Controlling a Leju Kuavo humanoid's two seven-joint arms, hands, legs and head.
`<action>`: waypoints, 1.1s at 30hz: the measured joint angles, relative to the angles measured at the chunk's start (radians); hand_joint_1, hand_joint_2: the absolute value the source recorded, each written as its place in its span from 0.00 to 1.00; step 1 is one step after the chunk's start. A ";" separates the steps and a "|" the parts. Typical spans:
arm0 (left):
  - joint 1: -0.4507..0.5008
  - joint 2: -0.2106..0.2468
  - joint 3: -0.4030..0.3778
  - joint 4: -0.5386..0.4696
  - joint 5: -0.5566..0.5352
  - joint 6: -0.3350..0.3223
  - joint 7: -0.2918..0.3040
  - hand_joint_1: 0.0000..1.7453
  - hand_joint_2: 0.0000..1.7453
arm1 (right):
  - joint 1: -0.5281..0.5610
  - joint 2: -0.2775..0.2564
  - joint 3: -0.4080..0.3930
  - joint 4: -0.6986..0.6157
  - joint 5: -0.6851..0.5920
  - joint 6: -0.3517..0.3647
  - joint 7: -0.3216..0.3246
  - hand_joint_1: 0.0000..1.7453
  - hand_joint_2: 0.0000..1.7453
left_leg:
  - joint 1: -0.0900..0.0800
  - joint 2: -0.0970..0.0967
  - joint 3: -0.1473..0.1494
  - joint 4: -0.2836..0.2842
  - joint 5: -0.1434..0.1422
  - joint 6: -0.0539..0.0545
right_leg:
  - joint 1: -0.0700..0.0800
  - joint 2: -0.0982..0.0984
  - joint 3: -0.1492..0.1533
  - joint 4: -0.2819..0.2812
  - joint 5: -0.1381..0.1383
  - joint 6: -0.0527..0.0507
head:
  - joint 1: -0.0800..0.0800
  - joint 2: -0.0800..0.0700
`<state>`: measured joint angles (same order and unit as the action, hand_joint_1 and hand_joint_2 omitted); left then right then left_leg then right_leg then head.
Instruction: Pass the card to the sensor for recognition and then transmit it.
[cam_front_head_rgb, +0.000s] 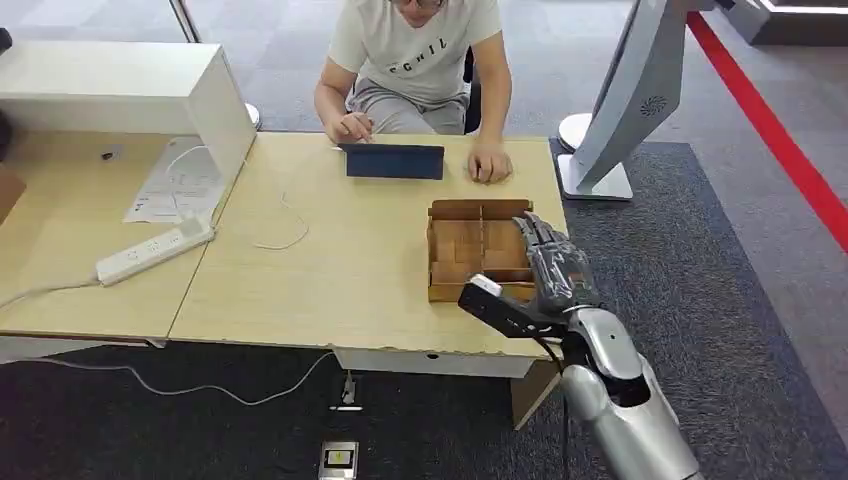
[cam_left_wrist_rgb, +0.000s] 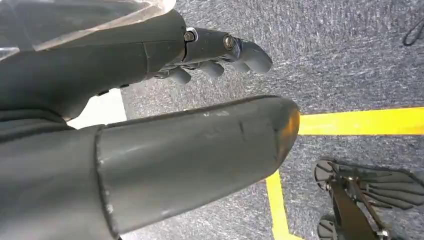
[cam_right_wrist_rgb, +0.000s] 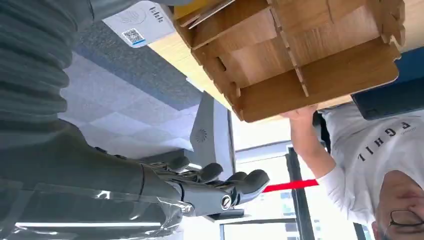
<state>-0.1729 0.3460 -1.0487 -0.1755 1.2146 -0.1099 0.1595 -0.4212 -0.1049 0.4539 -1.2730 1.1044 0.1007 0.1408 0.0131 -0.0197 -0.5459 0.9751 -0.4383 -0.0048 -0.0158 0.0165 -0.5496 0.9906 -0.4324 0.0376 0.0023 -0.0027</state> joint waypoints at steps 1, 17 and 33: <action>0.000 0.000 0.000 0.000 0.000 -0.001 0.000 0.00 0.00 | 0.003 0.002 0.001 -0.003 0.001 -0.001 0.000 0.00 1.00 | 0.000 0.000 0.000 0.000 0.000 0.000 | 0.000 0.000 0.000 0.000 0.000 0.000 | 0.000 0.000; -0.002 0.010 0.000 0.000 -0.034 -0.036 -0.023 0.00 0.00 | -0.028 0.048 0.032 0.200 -0.018 -0.200 -0.034 0.00 1.00 | 0.000 0.000 -0.001 0.000 0.000 0.000 | 0.000 0.000 0.000 0.000 0.000 0.000 | 0.000 0.000; -0.005 0.036 -0.016 -0.003 -0.079 -0.055 -0.075 0.00 0.00 | -0.119 0.064 0.093 0.494 -0.007 -0.312 -0.037 0.00 1.00 | 0.000 0.000 -0.001 0.000 0.000 0.000 | 0.000 0.000 -0.001 0.000 0.000 0.000 | 0.000 0.000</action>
<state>-0.1779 0.3823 -1.0643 -0.1781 1.1353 -0.1652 0.0843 -0.5400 -0.0404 0.5474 -0.7794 1.0975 -0.2117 0.1041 0.0132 -0.0199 -0.5472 0.9751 -0.4384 -0.0049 -0.0157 0.0164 -0.5509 0.9907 -0.4325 0.0376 0.0023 -0.0027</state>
